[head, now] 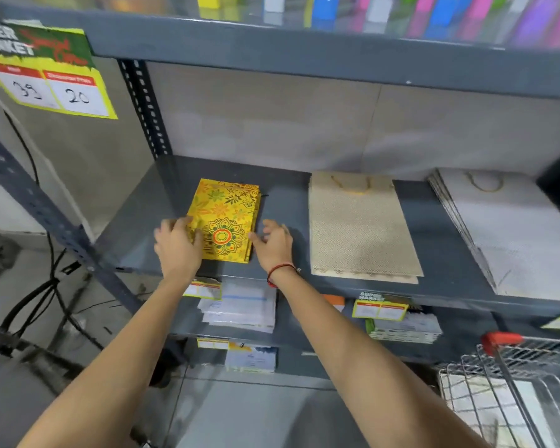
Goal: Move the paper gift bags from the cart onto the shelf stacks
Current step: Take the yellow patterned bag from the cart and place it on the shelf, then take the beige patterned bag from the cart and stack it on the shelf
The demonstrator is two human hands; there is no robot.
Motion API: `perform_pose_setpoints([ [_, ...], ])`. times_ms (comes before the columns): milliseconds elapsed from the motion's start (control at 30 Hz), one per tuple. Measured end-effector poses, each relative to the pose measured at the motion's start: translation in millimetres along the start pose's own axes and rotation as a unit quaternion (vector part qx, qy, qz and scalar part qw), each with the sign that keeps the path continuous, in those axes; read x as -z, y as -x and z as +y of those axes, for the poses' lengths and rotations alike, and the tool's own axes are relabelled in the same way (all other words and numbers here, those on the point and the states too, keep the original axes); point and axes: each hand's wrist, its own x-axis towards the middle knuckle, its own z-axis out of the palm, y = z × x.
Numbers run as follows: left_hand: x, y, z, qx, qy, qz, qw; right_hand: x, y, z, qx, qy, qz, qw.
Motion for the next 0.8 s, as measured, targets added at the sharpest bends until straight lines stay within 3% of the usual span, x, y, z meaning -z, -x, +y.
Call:
perform_pose_setpoints([
  [133,-26,15,52,-0.106,0.051,-0.023,0.993,69,19,8,0.018,-0.029,0.093,0.995],
  [333,-91,99,181,-0.238,0.143,-0.198,0.94,206,47,84,0.024,0.04,0.244,0.969],
  [600,-184,279,314,-0.354,0.17,-0.397,0.83,378,143,224,-0.104,0.137,0.353,0.919],
  [800,-247,374,348,-0.382,0.111,-0.487,0.777,429,222,315,-0.237,0.139,0.386,0.881],
])
